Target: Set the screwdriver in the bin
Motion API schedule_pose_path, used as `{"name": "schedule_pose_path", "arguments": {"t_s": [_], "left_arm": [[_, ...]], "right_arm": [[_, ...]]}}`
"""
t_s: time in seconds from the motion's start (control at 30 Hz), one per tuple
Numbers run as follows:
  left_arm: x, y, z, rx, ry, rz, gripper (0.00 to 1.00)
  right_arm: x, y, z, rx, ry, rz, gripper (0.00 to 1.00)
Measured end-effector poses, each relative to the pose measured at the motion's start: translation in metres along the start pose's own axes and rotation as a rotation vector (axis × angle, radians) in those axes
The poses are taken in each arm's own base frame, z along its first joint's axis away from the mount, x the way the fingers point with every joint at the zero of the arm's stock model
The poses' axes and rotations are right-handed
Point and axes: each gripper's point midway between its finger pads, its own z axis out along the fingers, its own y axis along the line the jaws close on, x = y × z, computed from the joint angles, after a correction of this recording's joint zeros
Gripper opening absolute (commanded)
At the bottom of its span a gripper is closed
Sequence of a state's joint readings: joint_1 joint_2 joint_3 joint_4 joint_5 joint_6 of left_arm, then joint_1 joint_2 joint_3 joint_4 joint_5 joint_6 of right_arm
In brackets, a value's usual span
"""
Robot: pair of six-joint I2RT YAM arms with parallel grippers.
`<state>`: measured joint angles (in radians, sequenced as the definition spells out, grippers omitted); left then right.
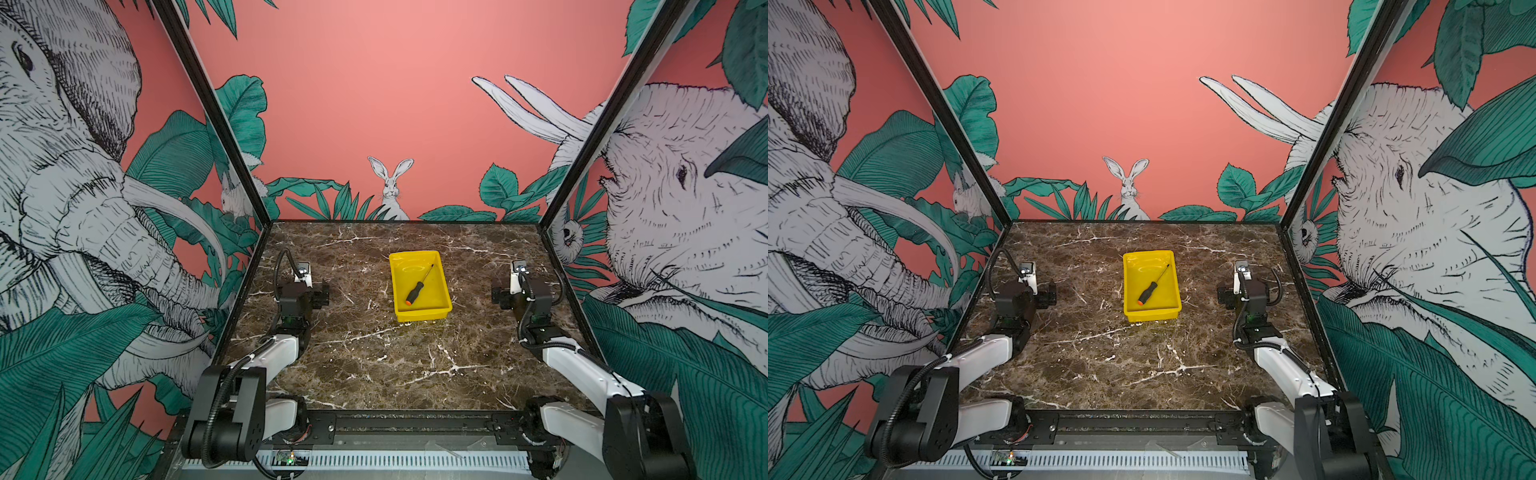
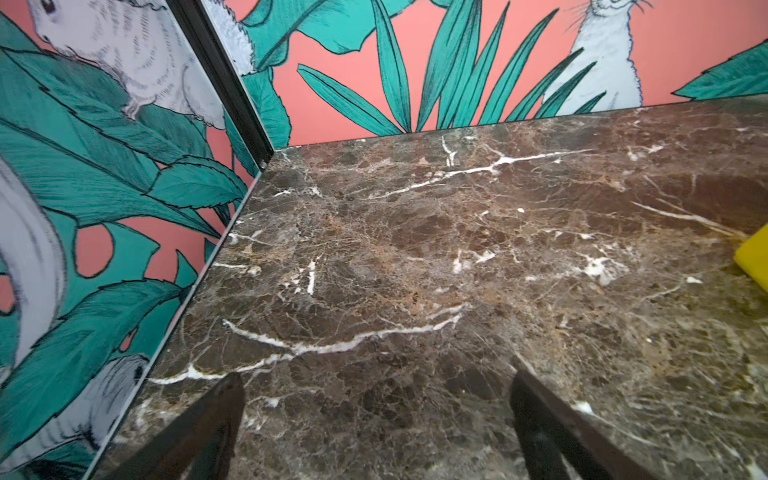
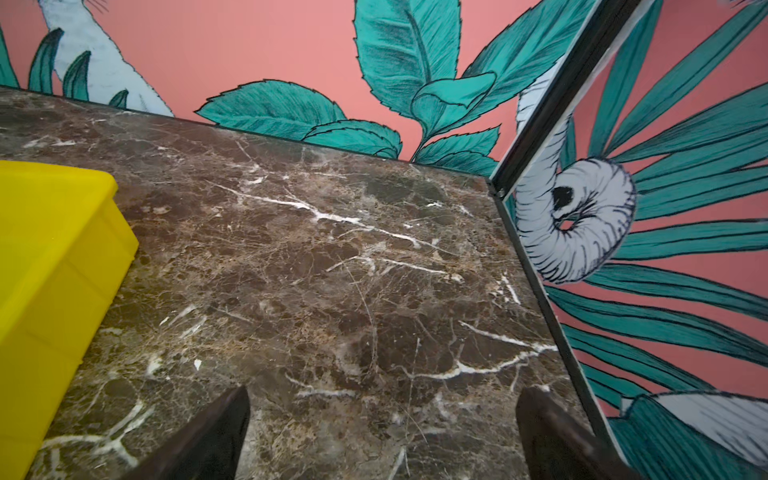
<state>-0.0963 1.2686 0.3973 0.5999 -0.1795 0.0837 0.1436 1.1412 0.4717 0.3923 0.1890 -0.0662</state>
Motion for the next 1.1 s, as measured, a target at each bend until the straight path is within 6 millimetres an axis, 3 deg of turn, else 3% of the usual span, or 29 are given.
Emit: {"name": "schedule_pose_path", "arguments": {"t_s": [0.23, 0.4, 0.73, 0.97, 1.1], "left_arm": [[0.024, -0.012, 0.009, 0.05, 0.018, 0.027, 1.0], [0.014, -0.016, 0.01, 0.072, -0.028, 0.036, 1.0], [0.014, -0.017, 0.015, 0.069, -0.048, 0.042, 1.0], [0.04, -0.021, 0.03, 0.07, 0.022, 0.052, 1.0], [0.045, -0.02, 0.034, 0.07, 0.039, 0.052, 1.0]], "right_arm": [[0.005, 0.0, 0.006, 0.004, -0.017, 0.013, 0.99], [0.006, -0.002, 0.013, 0.027, -0.03, 0.017, 0.99], [0.063, 0.012, 0.049, 0.01, 0.112, -0.035, 0.99], [0.058, -0.003, 0.046, 0.101, 0.039, 0.006, 0.99], [0.078, -0.011, 0.043, 0.167, 0.05, 0.014, 0.99]]}}
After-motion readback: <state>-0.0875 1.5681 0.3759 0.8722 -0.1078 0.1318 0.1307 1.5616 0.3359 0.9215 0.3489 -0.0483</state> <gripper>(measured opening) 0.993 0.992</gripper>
